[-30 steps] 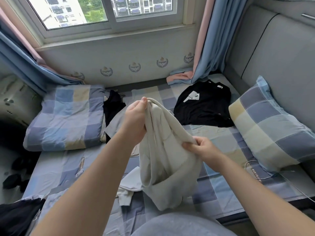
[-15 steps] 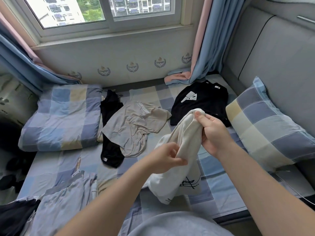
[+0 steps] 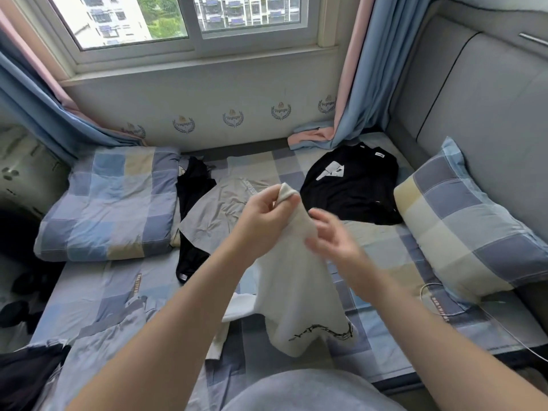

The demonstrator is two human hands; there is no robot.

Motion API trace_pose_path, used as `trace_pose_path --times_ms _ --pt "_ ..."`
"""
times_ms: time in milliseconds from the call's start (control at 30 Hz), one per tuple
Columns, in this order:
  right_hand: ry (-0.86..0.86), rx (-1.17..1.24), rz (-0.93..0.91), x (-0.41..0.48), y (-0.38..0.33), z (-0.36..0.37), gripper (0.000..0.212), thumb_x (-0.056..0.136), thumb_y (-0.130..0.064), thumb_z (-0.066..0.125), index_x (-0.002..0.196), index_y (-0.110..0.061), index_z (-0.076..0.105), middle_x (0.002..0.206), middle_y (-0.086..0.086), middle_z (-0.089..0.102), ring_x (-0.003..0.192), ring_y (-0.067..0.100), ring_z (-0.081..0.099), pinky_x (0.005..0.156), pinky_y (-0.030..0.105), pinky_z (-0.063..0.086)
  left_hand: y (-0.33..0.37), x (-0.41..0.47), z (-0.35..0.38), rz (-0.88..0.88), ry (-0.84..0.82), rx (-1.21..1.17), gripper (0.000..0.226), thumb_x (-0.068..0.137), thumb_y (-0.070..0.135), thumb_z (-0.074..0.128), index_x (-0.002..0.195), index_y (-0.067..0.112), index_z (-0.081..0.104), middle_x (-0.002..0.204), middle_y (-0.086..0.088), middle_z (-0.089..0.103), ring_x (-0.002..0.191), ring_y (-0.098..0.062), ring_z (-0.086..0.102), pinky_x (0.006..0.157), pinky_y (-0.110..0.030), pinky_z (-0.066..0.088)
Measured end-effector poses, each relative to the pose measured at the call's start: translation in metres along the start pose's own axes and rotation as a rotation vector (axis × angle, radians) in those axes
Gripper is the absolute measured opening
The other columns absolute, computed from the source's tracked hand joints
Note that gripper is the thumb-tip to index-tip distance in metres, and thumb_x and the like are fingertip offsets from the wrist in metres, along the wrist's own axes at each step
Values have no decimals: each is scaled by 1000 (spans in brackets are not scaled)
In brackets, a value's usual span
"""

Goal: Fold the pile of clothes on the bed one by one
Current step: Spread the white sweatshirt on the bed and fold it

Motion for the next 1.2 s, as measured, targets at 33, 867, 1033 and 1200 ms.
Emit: trace_pose_path --times_ms 33,867,1033,1200 --pt "-80 -78 46 -2 12 16 54 81 -44 76 131 -36 55 120 -13 70 111 3 66 85 20 53 8 0 1 30 -3 -4 40 95 29 58 89 -10 51 74 -10 45 68 -21 41 62 -35 35" --pt "228 -142 -283 12 -46 -62 35 100 -43 57 76 -18 65 70 -3 52 66 9 46 57 19 41 -85 -23 -49 -425 -293 127 29 73 48 82 88 23 77 85 2 77 74 -16 73 58 -25 54" --pt "305 -159 -273 20 -49 -73 33 101 -44 55 83 -20 70 70 -6 55 65 7 48 57 18 43 -91 -16 -58 -442 -221 354 14 93 29 71 80 24 74 70 13 71 69 -10 66 63 -17 49" --pt "451 -200 -256 20 -39 -72 20 104 -35 53 92 -35 70 79 -19 64 70 -3 56 67 18 46 -65 -13 -57 -421 20 29 25 101 32 59 87 18 74 80 1 74 73 -14 69 69 -33 54"
Point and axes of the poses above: each hand's wrist, its own x-axis towards the middle knuckle, its own z-axis out of the palm, y = z × x, the point moved 7 cm from there along x, towards the middle knuckle
